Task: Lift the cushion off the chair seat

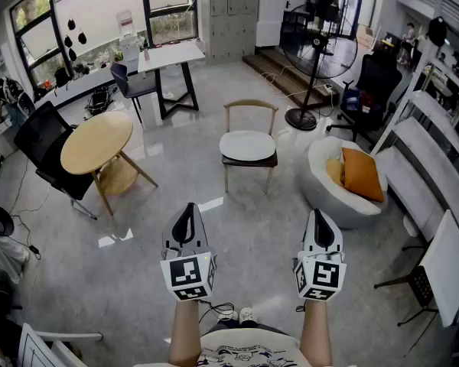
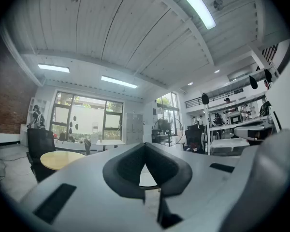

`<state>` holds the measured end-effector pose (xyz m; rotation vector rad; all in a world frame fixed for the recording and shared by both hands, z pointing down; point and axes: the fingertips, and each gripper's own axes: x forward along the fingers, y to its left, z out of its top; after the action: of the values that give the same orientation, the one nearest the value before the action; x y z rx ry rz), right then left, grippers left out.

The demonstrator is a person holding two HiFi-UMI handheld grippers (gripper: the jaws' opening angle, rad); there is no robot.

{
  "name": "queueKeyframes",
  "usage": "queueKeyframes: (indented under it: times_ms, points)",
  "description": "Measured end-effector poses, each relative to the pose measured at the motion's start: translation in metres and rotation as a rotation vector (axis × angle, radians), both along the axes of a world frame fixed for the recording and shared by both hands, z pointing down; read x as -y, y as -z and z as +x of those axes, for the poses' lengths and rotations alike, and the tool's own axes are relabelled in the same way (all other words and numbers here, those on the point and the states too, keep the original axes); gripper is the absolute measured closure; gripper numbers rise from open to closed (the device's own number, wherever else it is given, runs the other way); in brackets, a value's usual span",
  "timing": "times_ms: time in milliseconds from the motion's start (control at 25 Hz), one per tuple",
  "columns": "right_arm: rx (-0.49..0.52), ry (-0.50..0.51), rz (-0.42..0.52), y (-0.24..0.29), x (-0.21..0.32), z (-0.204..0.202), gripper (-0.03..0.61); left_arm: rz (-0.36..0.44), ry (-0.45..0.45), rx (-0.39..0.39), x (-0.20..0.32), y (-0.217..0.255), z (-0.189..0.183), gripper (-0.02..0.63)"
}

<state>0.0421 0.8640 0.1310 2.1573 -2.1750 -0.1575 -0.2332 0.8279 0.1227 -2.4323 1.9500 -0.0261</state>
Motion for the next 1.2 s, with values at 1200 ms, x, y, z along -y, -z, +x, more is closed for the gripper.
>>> queueKeyframes:
  times_ms: [1200]
  points:
    - [0.05,0.074,-0.054,-0.038,0.055,0.05,0.345,-0.027,0.043,-0.072,0.043,-0.027,0.03,0.383]
